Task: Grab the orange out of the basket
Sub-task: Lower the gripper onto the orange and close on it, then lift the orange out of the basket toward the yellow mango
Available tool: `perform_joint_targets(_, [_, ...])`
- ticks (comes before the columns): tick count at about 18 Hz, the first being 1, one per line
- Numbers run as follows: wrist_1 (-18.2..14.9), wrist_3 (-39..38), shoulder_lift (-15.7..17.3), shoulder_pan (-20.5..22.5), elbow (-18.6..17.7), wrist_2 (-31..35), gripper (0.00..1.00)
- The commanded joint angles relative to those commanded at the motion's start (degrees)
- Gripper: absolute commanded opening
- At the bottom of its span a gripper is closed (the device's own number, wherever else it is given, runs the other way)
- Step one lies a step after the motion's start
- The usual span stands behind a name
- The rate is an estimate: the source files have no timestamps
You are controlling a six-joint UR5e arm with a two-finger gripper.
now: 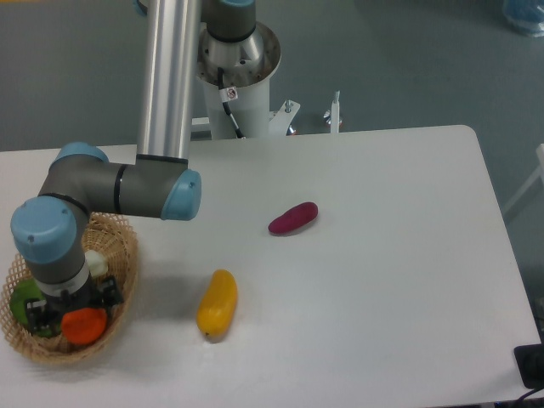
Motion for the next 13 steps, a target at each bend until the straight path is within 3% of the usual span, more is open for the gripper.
perform_joint_targets(5, [0.0, 0.2, -0.5, 0.0, 0.2, 1.4, 1.0])
perform_joint_targets(6, [0.1, 0.3, -0.5, 0.0, 0.2, 1.4, 0.96])
perform_joint_targets(7, [0.1, 0.4, -0.4, 0.0, 0.3, 1.4, 0.83])
perform_joint_targets(10, [0.1, 0.4, -0.2, 0.0, 0.3, 1.4, 0.66])
perform_joint_targets(13, [0.0, 0.6, 1.1, 0.0, 0.4, 1.3, 0.63])
